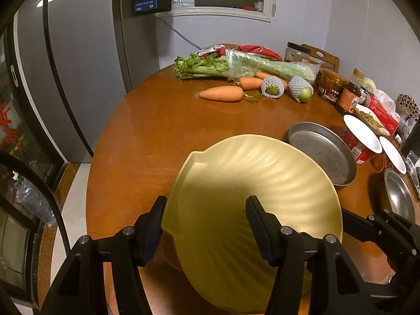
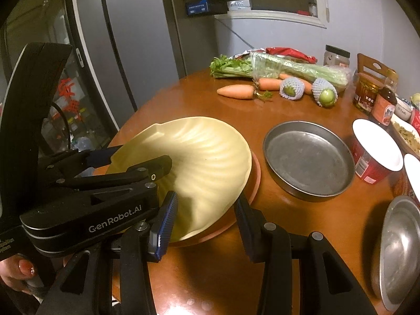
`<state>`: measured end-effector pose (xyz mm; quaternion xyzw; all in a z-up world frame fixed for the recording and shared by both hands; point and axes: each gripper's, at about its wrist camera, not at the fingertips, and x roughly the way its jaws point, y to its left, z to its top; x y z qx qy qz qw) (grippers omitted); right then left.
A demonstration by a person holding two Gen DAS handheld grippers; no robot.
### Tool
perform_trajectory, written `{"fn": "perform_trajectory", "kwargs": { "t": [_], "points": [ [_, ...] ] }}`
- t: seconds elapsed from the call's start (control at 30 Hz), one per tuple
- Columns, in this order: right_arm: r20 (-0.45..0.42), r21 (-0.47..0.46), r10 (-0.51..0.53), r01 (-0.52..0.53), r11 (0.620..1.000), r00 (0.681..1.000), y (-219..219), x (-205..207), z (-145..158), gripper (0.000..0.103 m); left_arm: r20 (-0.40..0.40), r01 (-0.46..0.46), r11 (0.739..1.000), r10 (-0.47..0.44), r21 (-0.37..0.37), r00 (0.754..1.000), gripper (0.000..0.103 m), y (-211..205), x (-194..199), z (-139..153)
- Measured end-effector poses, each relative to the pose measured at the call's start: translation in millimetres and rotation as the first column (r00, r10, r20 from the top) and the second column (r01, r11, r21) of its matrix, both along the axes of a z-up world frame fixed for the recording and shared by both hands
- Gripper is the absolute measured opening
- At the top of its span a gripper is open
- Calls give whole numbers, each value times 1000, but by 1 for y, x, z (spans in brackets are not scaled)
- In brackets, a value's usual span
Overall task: Organize plates and bowls
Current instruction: 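Carry the yellow shell plate with the left gripper over the pink plate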
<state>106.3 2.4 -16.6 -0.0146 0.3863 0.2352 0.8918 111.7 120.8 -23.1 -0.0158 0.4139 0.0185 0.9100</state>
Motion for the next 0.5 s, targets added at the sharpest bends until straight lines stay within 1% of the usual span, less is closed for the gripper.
{"fn": "perform_trajectory", "kwargs": {
  "t": [0.1,0.5],
  "points": [
    [-9,-4,-1,1,1000,1000,0,1,-3,46,-1,3,1000,-3,14,1000,61,-2,1,-3],
    [-15,-30,-12,12,999,1000,-1,3,-9,46,-8,2,1000,-2,19,1000,61,-5,3,-8]
  ]
}}
